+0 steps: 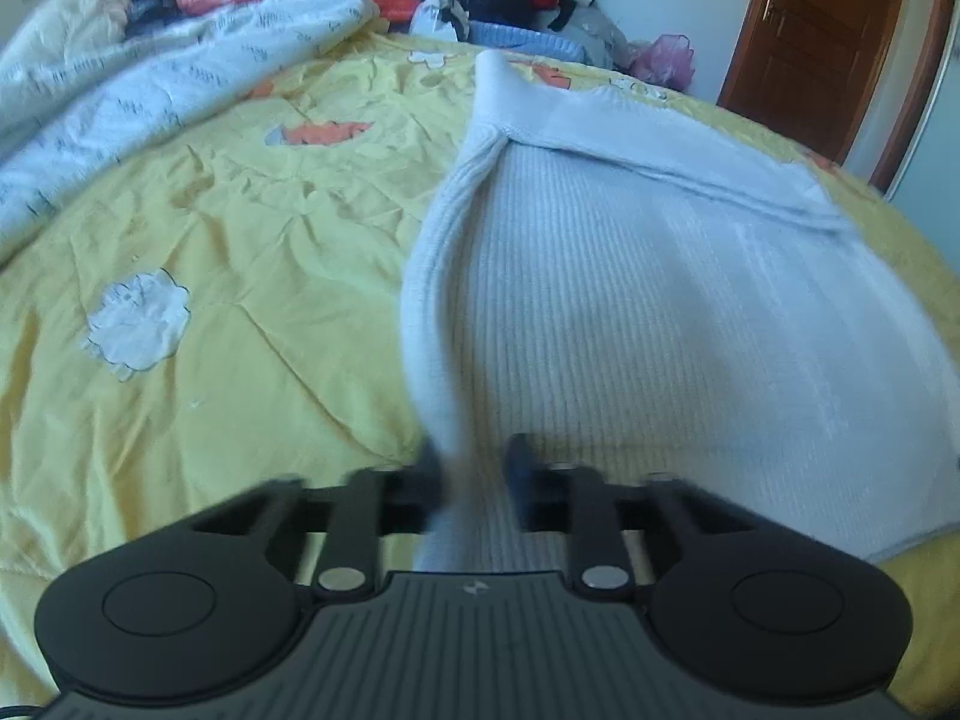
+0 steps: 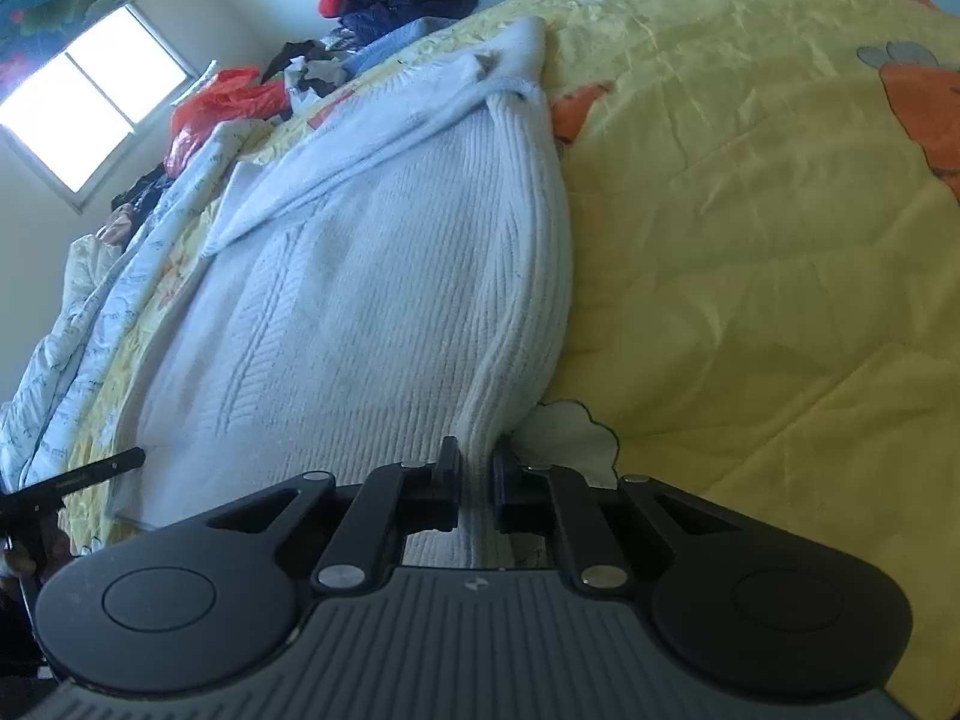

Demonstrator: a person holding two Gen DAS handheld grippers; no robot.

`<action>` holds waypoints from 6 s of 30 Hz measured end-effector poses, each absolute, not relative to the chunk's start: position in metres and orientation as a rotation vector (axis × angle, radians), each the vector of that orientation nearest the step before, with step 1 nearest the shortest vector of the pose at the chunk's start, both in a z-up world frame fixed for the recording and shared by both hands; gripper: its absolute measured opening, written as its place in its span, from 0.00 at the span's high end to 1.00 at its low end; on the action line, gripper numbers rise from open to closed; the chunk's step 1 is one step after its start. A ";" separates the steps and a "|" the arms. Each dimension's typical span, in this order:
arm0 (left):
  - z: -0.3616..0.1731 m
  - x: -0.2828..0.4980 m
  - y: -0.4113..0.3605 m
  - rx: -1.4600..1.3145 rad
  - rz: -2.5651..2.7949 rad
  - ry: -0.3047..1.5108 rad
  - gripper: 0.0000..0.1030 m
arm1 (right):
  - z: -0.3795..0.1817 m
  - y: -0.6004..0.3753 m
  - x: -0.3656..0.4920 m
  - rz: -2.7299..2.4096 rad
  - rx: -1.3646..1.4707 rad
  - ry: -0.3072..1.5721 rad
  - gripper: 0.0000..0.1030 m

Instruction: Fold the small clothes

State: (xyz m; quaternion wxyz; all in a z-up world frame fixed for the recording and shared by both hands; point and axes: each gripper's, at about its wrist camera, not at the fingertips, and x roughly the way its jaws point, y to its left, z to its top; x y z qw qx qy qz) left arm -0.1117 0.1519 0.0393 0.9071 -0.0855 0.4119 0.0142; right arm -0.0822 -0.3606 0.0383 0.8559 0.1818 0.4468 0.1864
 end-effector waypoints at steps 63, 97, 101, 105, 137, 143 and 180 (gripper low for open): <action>0.109 0.257 0.194 -0.522 -0.086 0.739 0.69 | 0.047 -0.378 0.277 0.270 0.959 0.670 0.47; 0.067 0.162 0.148 -0.490 0.097 0.678 0.79 | 0.019 -0.343 0.149 0.262 0.943 0.643 0.76; 0.093 0.119 0.150 -0.479 -0.005 0.637 0.80 | 0.050 -0.348 0.118 0.343 0.907 0.602 0.76; 0.093 0.049 0.159 -0.500 -0.086 0.650 0.80 | 0.065 -0.368 0.047 0.420 0.898 0.607 0.76; 0.052 0.151 0.110 0.157 0.053 0.856 0.91 | 0.054 -0.332 0.129 0.330 0.196 0.862 0.84; 0.053 0.158 0.123 0.040 0.095 0.829 0.91 | 0.064 -0.360 0.125 0.303 0.310 0.783 0.87; 0.027 0.136 0.081 0.073 0.079 0.710 0.59 | 0.037 -0.306 0.115 0.301 0.255 0.714 0.70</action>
